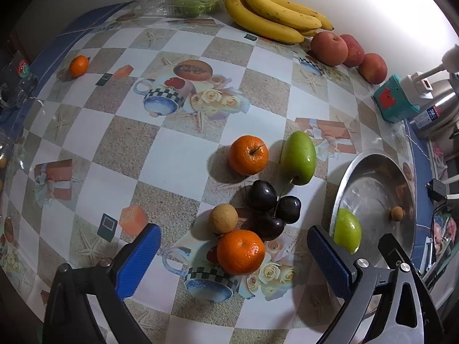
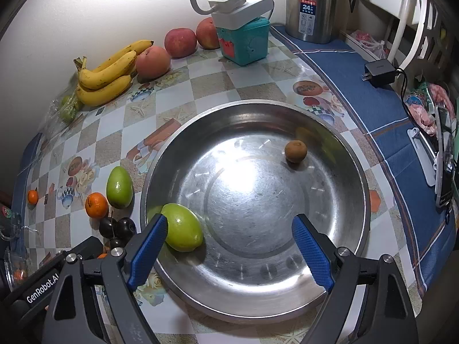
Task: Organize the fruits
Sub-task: 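Withdraw both tools from the basin back toward the fruit cluster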
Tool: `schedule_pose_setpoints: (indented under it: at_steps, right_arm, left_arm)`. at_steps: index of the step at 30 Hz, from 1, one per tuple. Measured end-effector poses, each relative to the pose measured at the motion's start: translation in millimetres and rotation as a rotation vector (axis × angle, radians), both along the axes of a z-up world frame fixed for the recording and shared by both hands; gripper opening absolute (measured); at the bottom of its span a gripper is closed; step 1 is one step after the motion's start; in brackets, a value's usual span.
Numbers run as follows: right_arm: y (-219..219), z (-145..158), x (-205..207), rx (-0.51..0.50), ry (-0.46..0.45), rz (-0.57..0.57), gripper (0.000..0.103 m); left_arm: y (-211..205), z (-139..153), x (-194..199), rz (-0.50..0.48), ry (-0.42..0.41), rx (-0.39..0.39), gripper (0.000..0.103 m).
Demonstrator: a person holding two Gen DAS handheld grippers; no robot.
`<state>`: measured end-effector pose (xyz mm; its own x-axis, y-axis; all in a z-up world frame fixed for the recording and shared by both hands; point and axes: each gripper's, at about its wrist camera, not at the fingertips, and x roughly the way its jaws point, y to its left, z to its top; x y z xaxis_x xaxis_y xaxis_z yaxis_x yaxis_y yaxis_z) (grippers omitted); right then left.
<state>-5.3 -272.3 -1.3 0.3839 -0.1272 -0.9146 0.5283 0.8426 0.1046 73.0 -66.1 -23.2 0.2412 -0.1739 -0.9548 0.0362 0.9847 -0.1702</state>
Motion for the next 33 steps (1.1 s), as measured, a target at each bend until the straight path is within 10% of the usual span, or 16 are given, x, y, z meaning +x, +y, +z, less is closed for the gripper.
schedule_pose_setpoints:
  at_steps: [33]
  right_arm:
    - [12,14,1,-0.013,-0.150,0.067,0.103]
  left_arm:
    - [13,22,-3,-0.038,-0.102,0.039,0.103]
